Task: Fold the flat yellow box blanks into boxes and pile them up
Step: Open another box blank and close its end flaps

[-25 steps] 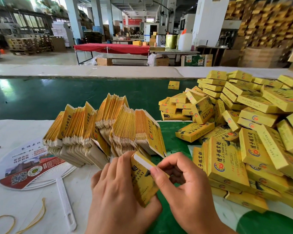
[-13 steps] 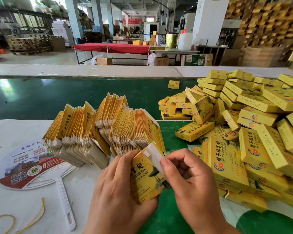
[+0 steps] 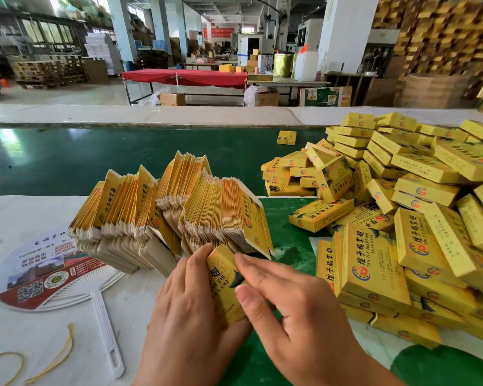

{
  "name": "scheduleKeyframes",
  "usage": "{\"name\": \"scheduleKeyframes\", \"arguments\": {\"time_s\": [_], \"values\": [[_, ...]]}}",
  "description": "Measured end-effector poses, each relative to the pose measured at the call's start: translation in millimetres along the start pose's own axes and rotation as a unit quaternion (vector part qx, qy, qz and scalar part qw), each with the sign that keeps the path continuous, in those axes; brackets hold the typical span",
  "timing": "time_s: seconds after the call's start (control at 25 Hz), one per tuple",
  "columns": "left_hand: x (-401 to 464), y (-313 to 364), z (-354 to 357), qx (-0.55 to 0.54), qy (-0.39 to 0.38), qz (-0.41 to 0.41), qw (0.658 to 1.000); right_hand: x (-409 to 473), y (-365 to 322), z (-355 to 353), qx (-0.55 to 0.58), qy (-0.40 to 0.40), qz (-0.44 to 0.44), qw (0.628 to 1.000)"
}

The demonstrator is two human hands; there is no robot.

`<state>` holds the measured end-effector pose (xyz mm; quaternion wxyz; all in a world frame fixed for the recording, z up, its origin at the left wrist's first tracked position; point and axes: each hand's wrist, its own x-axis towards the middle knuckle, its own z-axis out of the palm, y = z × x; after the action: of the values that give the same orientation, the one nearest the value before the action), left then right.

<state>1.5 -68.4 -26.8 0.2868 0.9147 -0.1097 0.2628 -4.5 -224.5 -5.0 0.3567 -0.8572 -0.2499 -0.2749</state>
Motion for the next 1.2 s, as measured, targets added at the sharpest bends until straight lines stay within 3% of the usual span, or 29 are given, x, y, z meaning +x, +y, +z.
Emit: {"name": "scheduleKeyframes", "arguments": {"time_s": [0.12, 0.32, 0.48, 0.56, 0.64, 0.76, 0.84, 0.88, 0.96, 1.04, 1.2], "values": [[0, 0, -1, 0.010, -0.020, -0.002, 1.000, 0, 3, 3, -0.032, -0.018, -0.004, 0.999], [-3, 2, -15, -0.047, -0.129, 0.033, 0.990, -2, 17, -1, 0.129, 0.040, 0.164, 0.977], [6, -5, -41, -0.243, -0.137, 0.100, 0.955, 10, 36, -16, 0.284, 0.092, 0.314, 0.901], [15, -6, -46, -0.271, -0.148, 0.069, 0.949, 13, 36, -20, 0.374, 0.095, 0.361, 0.849], [19, 7, -54, -0.300, -0.148, 0.167, 0.927, 12, 32, -16, 0.437, 0.049, 0.375, 0.816], [26, 7, -53, -0.255, -0.077, 0.250, 0.931, 8, 24, -9, 0.485, -0.034, 0.399, 0.778], [25, -3, -47, -0.256, -0.065, 0.272, 0.925, 7, 21, -8, 0.467, -0.068, 0.405, 0.783], [22, -6, -41, -0.290, -0.039, 0.229, 0.929, 6, 21, -8, 0.438, -0.089, 0.397, 0.802], [17, -8, -34, -0.366, 0.031, 0.094, 0.925, 4, 19, -8, 0.303, -0.133, 0.318, 0.889], [10, -10, -24, -0.361, 0.063, 0.035, 0.930, 1, 14, -9, 0.207, -0.113, 0.196, 0.952], [12, -9, -14, -0.311, -0.021, 0.012, 0.950, -3, 11, -13, 0.292, -0.046, 0.110, 0.949]]}}
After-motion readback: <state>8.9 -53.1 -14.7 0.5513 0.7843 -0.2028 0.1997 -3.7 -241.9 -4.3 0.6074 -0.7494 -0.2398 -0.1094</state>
